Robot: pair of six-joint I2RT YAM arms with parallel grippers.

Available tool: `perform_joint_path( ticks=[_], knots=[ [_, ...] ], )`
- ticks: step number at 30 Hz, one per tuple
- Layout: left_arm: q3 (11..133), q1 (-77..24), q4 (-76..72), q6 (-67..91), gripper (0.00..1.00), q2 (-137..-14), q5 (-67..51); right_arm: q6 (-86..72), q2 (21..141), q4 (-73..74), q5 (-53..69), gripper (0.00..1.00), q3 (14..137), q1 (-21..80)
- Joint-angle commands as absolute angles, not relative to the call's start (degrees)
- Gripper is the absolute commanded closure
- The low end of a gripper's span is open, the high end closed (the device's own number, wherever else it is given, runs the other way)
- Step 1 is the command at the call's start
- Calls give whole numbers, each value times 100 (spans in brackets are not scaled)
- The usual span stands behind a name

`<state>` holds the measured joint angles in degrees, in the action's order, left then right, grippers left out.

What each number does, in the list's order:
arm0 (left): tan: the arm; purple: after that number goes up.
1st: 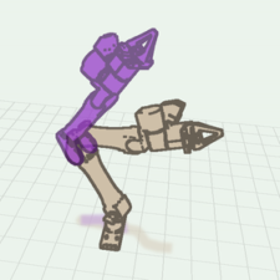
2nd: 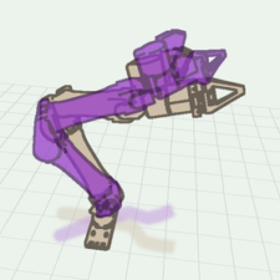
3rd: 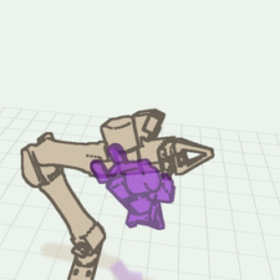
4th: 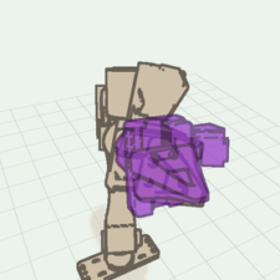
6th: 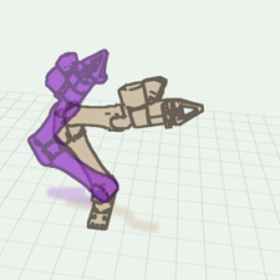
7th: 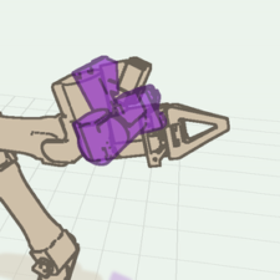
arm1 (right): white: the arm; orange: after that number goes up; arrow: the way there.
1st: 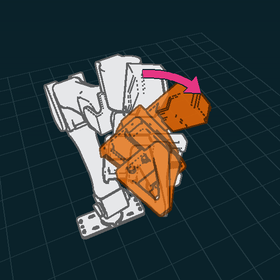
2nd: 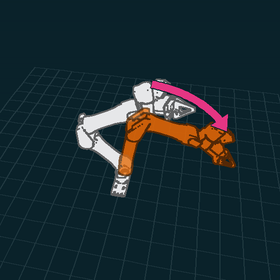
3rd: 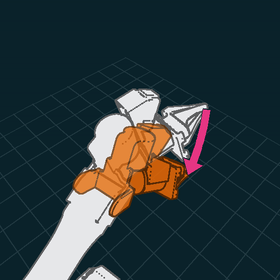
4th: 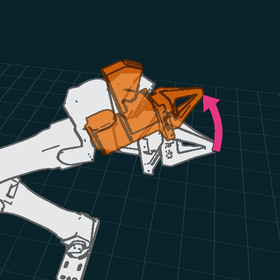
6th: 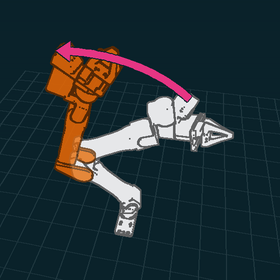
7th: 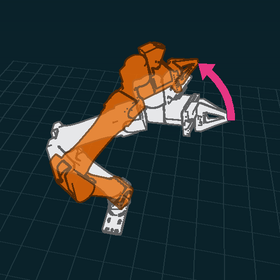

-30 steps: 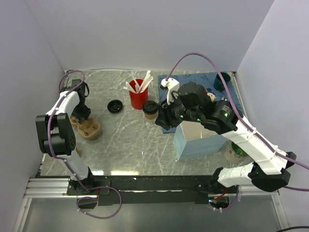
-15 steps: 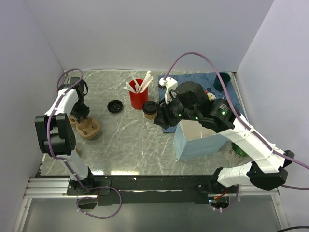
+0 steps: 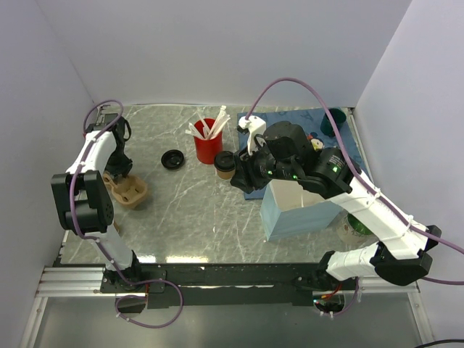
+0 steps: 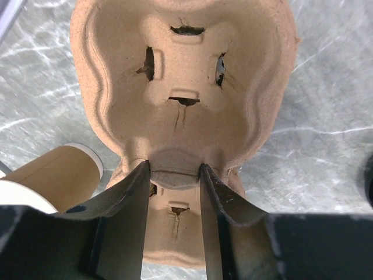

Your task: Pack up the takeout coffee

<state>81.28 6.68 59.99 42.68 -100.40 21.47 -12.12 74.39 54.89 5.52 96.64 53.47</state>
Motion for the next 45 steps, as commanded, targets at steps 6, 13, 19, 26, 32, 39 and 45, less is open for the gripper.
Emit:
perform_joint_path(
  ticks=[6,13,19,26,32,39,45],
  knots=[
    [8517,449,6415,4447,72,-10037,2795,-1222,7295,5212,589,49,9712,5309],
    [8279,334,6083,4553,71,-9703,2743,-1204,7260,5177,597,49,9668,5309],
    [8684,264,6477,4597,68,-9975,2941,-1195,7233,5159,589,49,9624,5309],
    [9035,26,6743,4616,71,-9880,3042,-1151,7198,5168,545,48,9598,5291],
    [8421,238,6504,4781,71,-10054,2329,-1152,7198,5097,633,48,9545,5273],
    [9208,9,6863,4667,67,-10116,3135,-1125,7181,5089,606,48,9545,5238],
    [9722,-246,7225,4719,66,-10284,3648,-1116,7225,5054,650,48,9554,5212]
  ],
)
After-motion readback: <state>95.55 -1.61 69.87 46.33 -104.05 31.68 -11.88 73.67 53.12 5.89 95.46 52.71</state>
